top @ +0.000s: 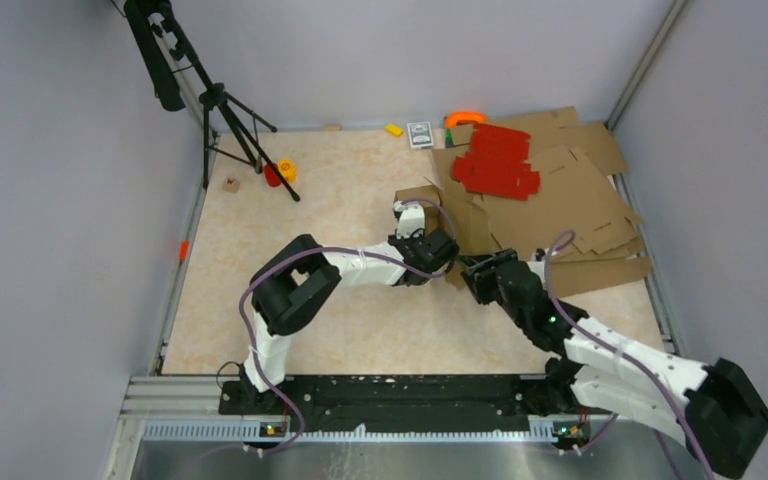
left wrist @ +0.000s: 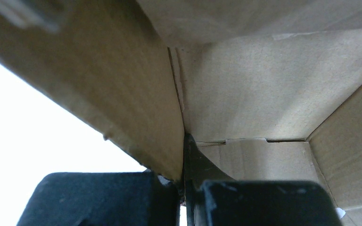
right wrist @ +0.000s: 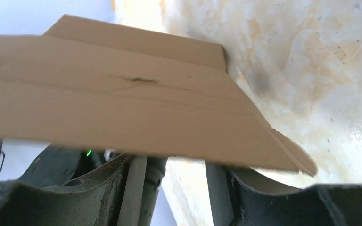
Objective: Fold the paper box
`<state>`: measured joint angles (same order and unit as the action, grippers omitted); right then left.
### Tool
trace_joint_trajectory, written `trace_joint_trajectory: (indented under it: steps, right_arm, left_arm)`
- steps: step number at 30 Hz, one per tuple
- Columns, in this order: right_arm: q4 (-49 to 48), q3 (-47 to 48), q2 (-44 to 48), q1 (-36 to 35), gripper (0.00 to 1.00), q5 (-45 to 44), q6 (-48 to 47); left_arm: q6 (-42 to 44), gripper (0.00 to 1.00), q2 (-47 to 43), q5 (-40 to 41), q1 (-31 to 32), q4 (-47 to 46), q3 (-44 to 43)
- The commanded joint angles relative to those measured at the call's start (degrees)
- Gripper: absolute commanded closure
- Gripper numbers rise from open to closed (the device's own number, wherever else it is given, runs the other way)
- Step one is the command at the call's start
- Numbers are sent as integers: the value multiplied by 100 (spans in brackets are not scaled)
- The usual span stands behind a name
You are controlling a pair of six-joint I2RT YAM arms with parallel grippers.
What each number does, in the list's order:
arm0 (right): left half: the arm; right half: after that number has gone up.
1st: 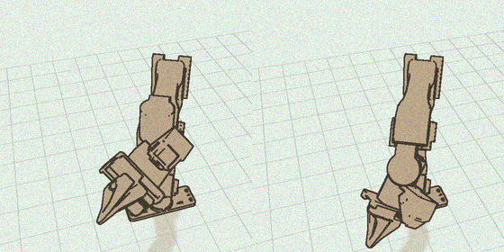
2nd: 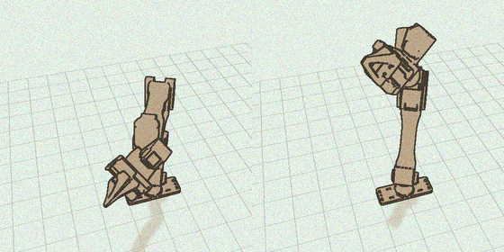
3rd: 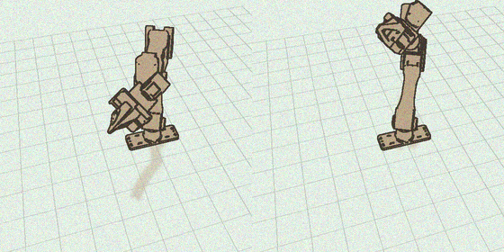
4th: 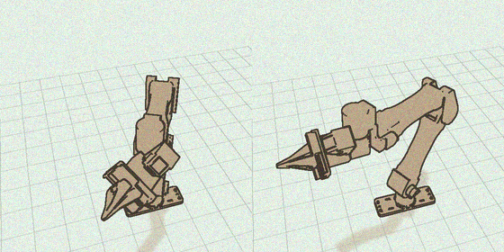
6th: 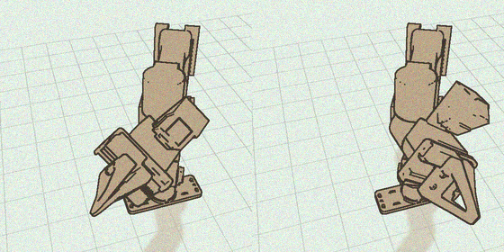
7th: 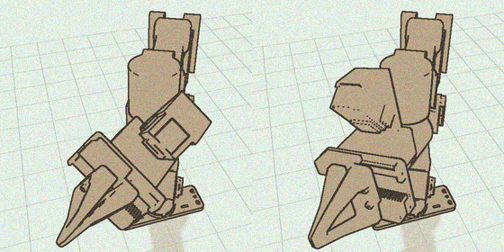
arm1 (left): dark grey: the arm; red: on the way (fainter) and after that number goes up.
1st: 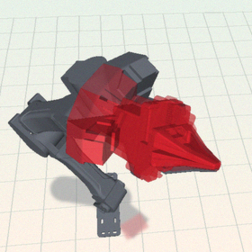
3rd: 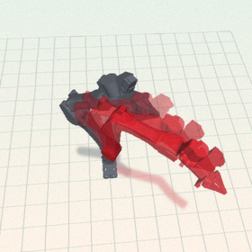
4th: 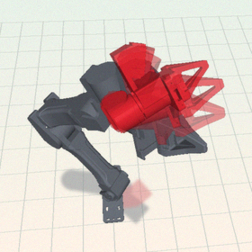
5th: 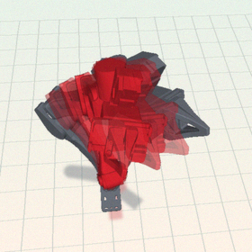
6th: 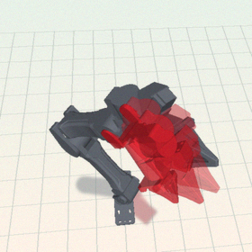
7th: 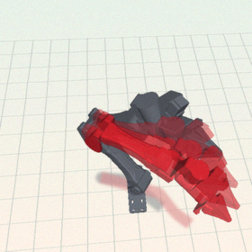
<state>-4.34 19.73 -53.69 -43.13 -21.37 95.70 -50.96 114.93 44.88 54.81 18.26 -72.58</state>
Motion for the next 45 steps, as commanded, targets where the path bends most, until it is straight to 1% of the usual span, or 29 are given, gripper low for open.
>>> trace_joint_trajectory:
  steps: [1,2,3,4,5,7,8,11,13,14,16,17,18,20,23,24,28,32,35,39,41,45]
  right_arm:
    - [1169,385,893,-377,52,-320,-1071]
    - [1459,570,950,-572,53,-428,-1218]
    - [1687,731,978,-764,57,-512,-1307]
    - [1787,826,985,-940,67,-531,-1407]
    - [1766,861,998,-1107,80,-515,-1531]
    - [1747,858,988,-1436,99,-505,-1486]
    - [1716,840,969,-1615,100,-538,-1447]
    - [1782,882,850,-2158,100,-838,-1308]
    - [1663,769,722,-2398,100,-807,-1088]
    - [1340,587,688,-2401,100,-623,-1113]
    - [91,138,700,-2406,100,-288,-1548]
    - [-385,-9,704,-2391,100,-177,-1680]
    - [-539,-42,675,-2340,100,-85,-1737]
    - [-480,-48,557,-2095,100,279,-1700]
    - [-1756,-521,350,-1601,100,1211,-1683]
    - [-1939,-590,254,-1465,100,1444,-1695]
    - [-1987,-424,-70,-1098,100,1937,-1849]
    - [-2652,-625,-354,-624,100,2319,-1709]
    - [-2784,-598,-563,-284,100,2458,-1849]
    - [-2797,-561,-818,-103,100,2545,-1865]
    - [-2647,-629,-705,-100,100,2366,-1896]
    - [-1975,-751,25,-2,97,1941,-2094]
  left_arm:
    - [26,100,92,-41,13,169,40]
    - [25,100,91,-41,11,166,33]
    - [29,100,95,-53,12,173,33]
    - [33,100,99,-50,13,169,19]
    - [33,100,99,-50,13,169,8]
    - [34,100,99,-42,13,177,14]
    - [26,100,104,-41,11,184,10]
    - [7,100,104,-41,10,195,19]
    - [-1,100,100,-50,12,202,17]
    - [-10,100,93,-54,11,203,23]
    - [-10,100,83,-44,13,211,26]
    - [-11,100,74,-46,13,205,31]
    - [-6,100,73,-42,13,204,36]
    - [-2,100,73,-35,13,221,40]
    - [-2,100,73,-44,12,206,49]
    - [-2,100,73,-46,11,198,48]
    - [-2,100,77,-37,13,198,57]
    - [7,100,57,-38,12,178,76]
    - [20,100,35,-45,12,141,103]
    - [31,100,7,-47,11,125,136]
    - [33,100,3,-34,13,125,133]
    - [33,100,3,-32,13,110,145]
